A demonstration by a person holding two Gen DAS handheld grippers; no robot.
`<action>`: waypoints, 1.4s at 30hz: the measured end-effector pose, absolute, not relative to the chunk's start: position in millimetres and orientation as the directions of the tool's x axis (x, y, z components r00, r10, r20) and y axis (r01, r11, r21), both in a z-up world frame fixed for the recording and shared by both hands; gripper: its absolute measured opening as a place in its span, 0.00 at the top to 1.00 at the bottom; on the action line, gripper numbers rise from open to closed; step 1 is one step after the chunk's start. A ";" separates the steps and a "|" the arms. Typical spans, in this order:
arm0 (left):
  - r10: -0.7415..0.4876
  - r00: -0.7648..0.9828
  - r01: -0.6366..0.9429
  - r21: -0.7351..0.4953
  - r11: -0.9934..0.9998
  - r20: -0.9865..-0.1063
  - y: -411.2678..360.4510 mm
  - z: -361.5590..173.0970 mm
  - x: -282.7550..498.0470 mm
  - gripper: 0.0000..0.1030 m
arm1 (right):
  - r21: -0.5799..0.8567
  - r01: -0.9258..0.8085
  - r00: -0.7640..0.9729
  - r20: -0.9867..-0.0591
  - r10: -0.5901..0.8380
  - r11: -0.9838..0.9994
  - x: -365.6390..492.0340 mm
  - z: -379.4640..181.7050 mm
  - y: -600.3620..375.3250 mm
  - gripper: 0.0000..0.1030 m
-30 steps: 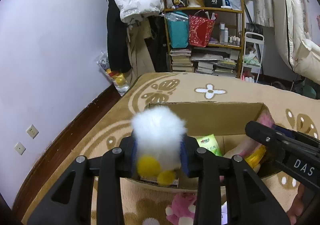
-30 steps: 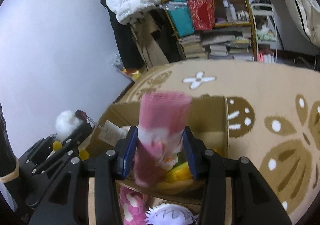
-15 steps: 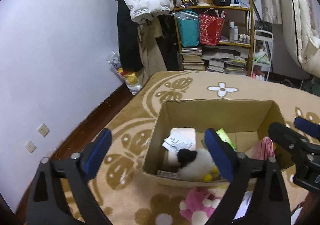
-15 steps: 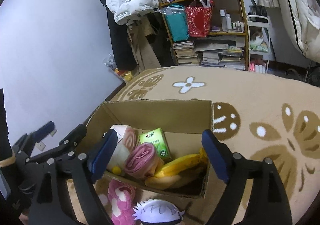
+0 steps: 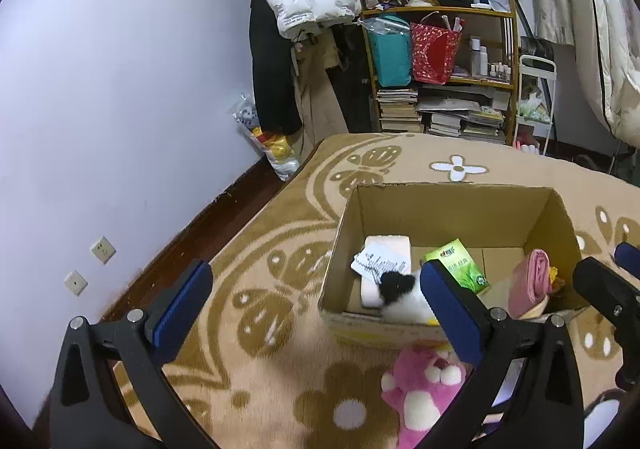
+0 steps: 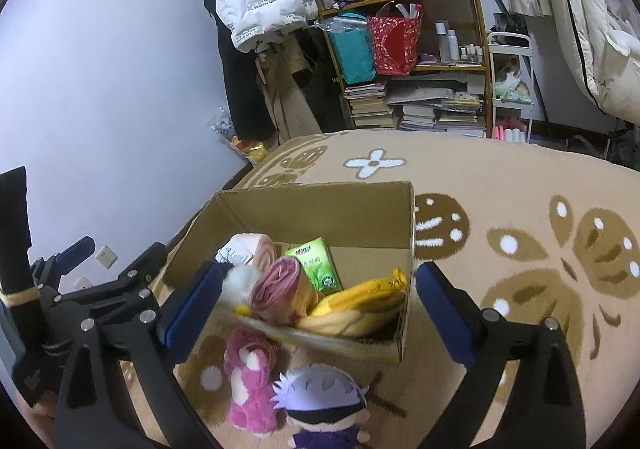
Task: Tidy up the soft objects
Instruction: 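Move both tools back down toward the pink bear and doll plush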
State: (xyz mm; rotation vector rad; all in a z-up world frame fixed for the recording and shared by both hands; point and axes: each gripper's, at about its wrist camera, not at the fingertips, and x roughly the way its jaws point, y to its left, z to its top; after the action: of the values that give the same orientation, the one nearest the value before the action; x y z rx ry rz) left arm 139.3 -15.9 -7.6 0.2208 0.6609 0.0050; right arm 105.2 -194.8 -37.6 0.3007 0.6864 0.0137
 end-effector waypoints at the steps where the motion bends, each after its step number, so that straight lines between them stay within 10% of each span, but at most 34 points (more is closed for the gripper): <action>1: 0.074 0.787 0.064 0.201 0.978 -0.613 -13.3 -7.0 136.9 0.00 | 0.275 0.086 0.776 -0.621 0.109 0.958 102.7 -37.1 -194.1 0.01; 42: -0.042 0.564 0.140 0.045 0.989 -0.825 -6.0 -63.5 115.3 0.00 | 0.202 0.081 0.662 -0.743 0.098 0.976 69.1 -112.9 -164.4 0.01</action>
State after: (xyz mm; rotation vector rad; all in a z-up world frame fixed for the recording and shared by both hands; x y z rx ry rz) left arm 115.3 -6.0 -63.5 0.1099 0.9661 -0.1071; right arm 69.1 -164.4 -112.9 0.2258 0.8494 0.0097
